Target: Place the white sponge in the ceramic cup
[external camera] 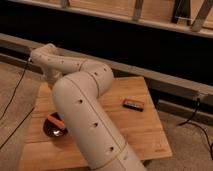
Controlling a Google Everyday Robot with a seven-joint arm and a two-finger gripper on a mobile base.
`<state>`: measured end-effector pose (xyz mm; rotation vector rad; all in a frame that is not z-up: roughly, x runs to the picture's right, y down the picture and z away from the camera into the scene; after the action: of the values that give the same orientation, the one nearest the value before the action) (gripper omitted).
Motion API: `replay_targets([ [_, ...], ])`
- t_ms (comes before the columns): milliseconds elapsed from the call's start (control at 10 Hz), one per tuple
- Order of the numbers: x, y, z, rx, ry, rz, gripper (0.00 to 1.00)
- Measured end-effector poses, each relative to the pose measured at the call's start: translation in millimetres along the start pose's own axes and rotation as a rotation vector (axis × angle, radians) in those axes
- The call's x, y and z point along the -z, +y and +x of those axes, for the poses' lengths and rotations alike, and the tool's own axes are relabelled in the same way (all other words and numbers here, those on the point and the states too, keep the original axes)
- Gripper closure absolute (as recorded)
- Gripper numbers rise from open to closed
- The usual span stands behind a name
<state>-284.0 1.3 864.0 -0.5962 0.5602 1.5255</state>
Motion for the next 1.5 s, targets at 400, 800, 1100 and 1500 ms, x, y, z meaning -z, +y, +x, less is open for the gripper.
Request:
replay_targets([
  [400, 36, -19, 6, 0.008, -0.040, -0.004, 1.00],
  [800, 64, -41, 21, 0.016, -0.054, 0.040, 1.00],
  [1100, 83, -59, 29, 0.019, -0.055, 0.093, 1.00],
  [1500, 94, -79, 34, 0.016, -0.029, 0.153, 1.00],
])
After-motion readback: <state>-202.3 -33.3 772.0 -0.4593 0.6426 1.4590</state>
